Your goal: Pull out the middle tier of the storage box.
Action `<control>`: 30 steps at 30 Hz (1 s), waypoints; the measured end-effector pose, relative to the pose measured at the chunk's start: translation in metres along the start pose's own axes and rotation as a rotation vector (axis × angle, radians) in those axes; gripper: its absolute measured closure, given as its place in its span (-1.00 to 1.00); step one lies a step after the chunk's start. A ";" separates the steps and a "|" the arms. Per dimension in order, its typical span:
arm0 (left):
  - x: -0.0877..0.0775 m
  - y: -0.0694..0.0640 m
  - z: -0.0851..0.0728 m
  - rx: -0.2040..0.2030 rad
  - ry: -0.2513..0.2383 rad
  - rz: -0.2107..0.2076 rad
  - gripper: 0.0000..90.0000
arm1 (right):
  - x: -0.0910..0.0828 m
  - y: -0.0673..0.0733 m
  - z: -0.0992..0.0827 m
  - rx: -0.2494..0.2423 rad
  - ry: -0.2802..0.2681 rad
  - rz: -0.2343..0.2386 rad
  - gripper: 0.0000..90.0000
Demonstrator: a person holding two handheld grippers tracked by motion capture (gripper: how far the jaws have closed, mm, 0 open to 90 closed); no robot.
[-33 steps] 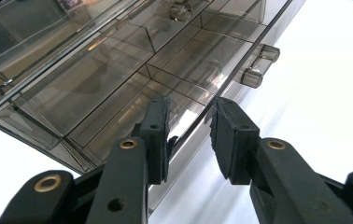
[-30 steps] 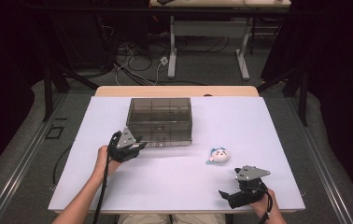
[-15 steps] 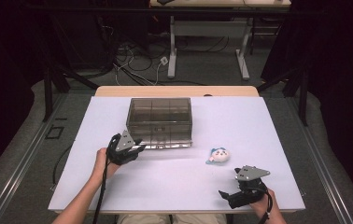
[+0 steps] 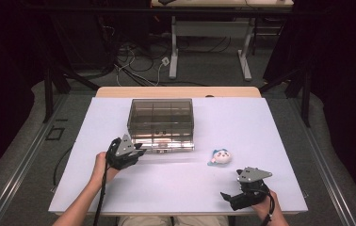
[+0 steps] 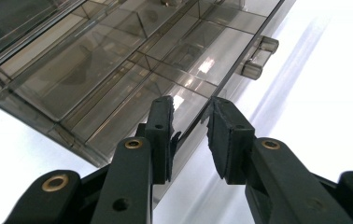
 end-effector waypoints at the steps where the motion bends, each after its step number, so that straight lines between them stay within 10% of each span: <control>1: -0.001 0.000 -0.001 -0.004 -0.004 0.003 0.55 | 0.000 0.000 0.000 0.001 0.001 0.000 -1.00; 30: -0.008 0.000 -0.005 -0.016 0.021 -0.013 0.59 | -0.001 0.000 0.000 0.007 0.016 0.002 -1.00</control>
Point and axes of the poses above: each handheld gripper's, and its own axes: x roughly forward along the jaws, z roughly out of its top, y roughly to its left, the point moved 3 cm from there along x, roughly forward along the jaws, and after that the axes turned 12 degrees about -y, right-handed, at the moved point
